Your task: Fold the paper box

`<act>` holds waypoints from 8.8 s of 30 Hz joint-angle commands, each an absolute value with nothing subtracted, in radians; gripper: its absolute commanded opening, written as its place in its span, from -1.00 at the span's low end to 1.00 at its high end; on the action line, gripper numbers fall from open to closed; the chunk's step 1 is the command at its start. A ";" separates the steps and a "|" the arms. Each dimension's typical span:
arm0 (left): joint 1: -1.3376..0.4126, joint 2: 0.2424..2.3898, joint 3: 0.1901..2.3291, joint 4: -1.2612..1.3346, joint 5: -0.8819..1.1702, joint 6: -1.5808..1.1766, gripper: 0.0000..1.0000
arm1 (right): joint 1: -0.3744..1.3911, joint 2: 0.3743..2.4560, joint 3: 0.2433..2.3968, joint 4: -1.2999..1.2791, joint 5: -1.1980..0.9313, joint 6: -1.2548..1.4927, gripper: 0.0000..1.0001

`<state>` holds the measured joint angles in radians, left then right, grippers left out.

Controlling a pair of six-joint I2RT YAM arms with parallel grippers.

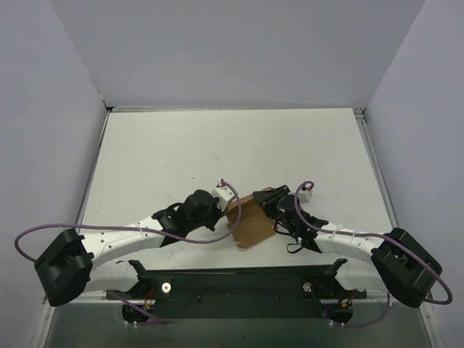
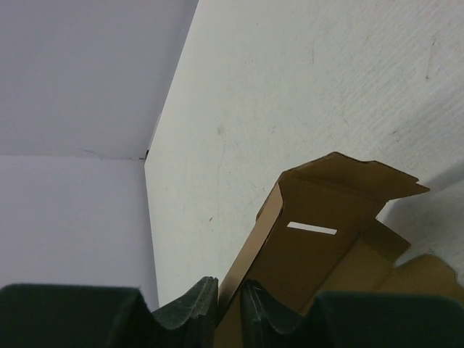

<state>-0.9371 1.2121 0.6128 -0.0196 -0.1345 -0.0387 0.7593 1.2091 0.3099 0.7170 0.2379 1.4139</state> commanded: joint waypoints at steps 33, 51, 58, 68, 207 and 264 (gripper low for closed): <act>-0.741 1.147 0.514 0.087 -0.011 -0.290 0.49 | 0.752 1.299 0.238 0.962 0.268 1.355 -1.00; -0.902 1.384 0.584 0.294 0.012 -0.321 0.28 | 0.764 1.305 0.212 0.988 0.307 1.347 -1.00; -0.919 1.416 0.600 0.357 0.012 -0.327 0.09 | 0.772 1.304 0.204 0.994 0.313 1.347 -1.00; -0.957 1.479 0.652 0.388 0.066 -0.273 -0.38 | 0.778 1.302 0.201 0.994 0.324 1.347 -1.00; -1.057 1.603 0.405 0.983 -0.261 -0.416 0.33 | 0.957 1.161 0.175 0.816 0.538 1.440 -1.00; -1.100 1.634 0.600 0.416 -0.532 -0.452 -1.00 | 1.014 0.833 0.299 0.324 0.666 1.319 -0.19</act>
